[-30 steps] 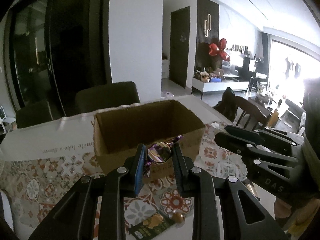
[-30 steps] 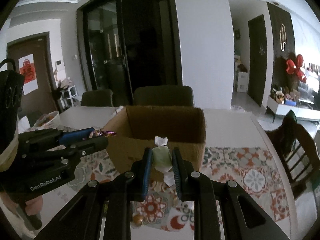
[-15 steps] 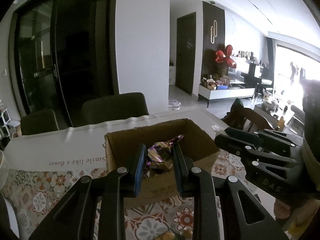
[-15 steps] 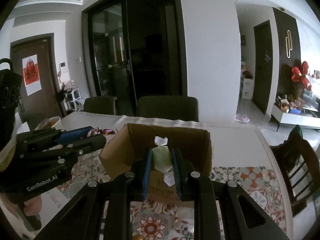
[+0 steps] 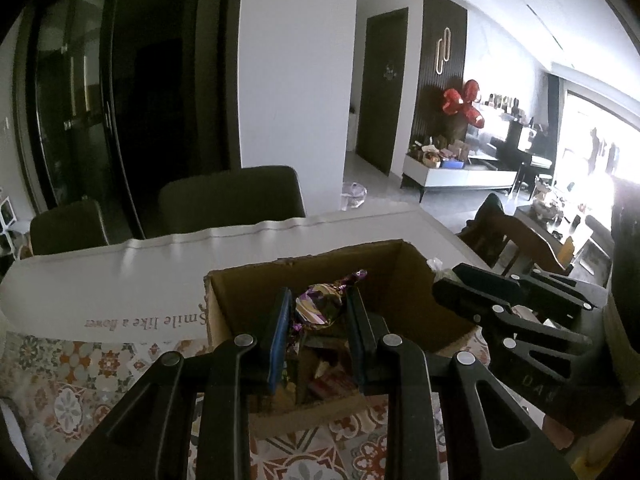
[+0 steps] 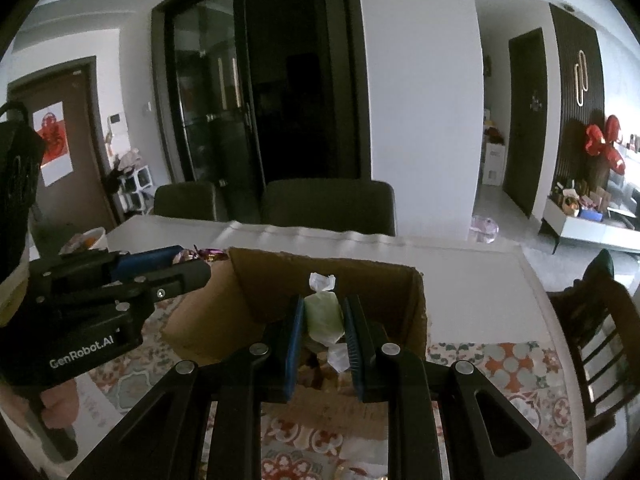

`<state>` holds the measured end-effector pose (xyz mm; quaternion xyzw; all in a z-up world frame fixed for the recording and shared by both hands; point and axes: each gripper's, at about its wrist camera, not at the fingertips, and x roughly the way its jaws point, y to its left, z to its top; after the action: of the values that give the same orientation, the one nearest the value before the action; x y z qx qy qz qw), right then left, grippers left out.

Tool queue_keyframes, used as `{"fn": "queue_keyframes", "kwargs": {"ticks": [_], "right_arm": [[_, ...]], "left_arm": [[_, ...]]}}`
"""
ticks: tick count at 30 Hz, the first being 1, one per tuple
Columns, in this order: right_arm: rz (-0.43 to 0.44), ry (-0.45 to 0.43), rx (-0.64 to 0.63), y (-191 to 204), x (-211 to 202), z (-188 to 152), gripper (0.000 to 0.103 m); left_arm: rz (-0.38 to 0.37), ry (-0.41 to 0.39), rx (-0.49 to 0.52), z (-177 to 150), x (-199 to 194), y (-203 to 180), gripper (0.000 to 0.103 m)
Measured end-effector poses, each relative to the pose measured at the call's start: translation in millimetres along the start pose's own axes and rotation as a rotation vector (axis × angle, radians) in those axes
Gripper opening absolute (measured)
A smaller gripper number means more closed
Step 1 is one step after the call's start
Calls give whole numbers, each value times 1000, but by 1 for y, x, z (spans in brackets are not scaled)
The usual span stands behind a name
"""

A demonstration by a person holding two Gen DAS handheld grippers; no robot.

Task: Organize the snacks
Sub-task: 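Open both tools to drop the candies into the box, then withdraw both tools from the box toward the remaining snacks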

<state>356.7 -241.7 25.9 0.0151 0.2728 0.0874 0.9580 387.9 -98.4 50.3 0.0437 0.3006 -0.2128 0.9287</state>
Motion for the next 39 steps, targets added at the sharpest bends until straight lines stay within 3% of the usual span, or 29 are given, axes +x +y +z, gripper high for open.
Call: {"fn": "queue_keyframes", "kwargs": {"ticks": [6, 9, 12, 17, 20, 27, 29, 39], "right_arm": [[-3, 29, 15, -9, 18, 1, 22], [-15, 38, 24, -12, 26, 3, 22], [-15, 52, 37, -14, 29, 3, 43], [-45, 33, 16, -13, 21, -1, 46], [-56, 19, 0, -10, 12, -6, 55], [-66, -36, -17, -3, -20, -18, 57], [-72, -57, -17, -1, -29, -23, 65], [-94, -98, 4, 1, -63, -48, 69]], "left_arm": [[9, 32, 0, 6, 20, 5, 31], [24, 30, -3, 6, 24, 6, 46], [31, 26, 4, 4, 25, 6, 50], [64, -4, 29, -3, 13, 0, 59], [87, -33, 44, -10, 1, -5, 60], [95, -88, 53, -28, -29, -17, 60], [96, -100, 60, -32, -38, -21, 60], [102, -144, 75, -65, -70, -38, 60]]}}
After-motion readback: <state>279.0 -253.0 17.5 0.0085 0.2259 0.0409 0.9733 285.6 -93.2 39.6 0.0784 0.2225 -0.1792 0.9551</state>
